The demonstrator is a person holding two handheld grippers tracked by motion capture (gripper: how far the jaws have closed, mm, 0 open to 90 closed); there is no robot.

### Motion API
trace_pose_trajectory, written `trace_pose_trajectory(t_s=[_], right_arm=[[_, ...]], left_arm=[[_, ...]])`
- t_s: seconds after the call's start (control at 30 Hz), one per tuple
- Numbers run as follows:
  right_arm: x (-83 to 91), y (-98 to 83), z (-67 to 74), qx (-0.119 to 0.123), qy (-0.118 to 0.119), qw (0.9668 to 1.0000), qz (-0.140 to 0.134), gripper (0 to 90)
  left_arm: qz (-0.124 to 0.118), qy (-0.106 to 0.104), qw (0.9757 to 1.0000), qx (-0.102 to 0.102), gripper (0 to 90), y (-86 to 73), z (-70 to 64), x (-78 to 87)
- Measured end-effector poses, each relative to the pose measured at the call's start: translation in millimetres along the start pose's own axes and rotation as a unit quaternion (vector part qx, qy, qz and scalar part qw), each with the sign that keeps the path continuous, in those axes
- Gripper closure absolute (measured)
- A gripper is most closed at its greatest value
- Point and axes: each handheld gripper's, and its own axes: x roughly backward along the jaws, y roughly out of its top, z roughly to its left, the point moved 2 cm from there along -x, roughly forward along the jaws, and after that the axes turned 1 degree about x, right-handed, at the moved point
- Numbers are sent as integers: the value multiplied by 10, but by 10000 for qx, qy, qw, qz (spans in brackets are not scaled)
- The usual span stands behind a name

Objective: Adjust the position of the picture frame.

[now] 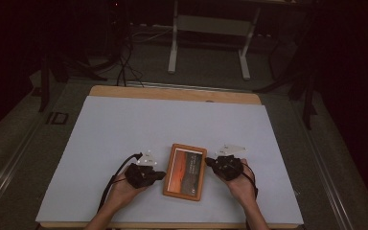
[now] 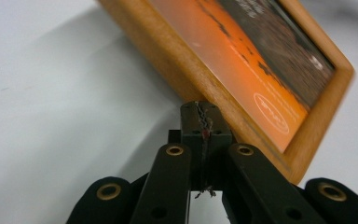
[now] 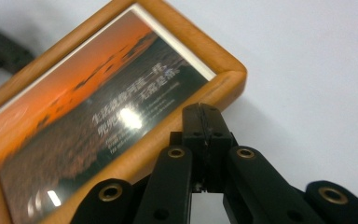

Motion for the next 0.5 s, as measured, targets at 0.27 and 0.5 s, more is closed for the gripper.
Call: trace_pose_trajectory(t_s=[0.27, 0.5], right_arm=[[-27, -14, -131, -347, 85, 9993, -143, 900], [-27, -23, -132, -396, 91, 9990, -174, 900]], left_arm=[[-19, -73, 10000, -24, 900, 30, -79, -78], [-147, 21, 9999, 83, 879, 32, -51, -78]])
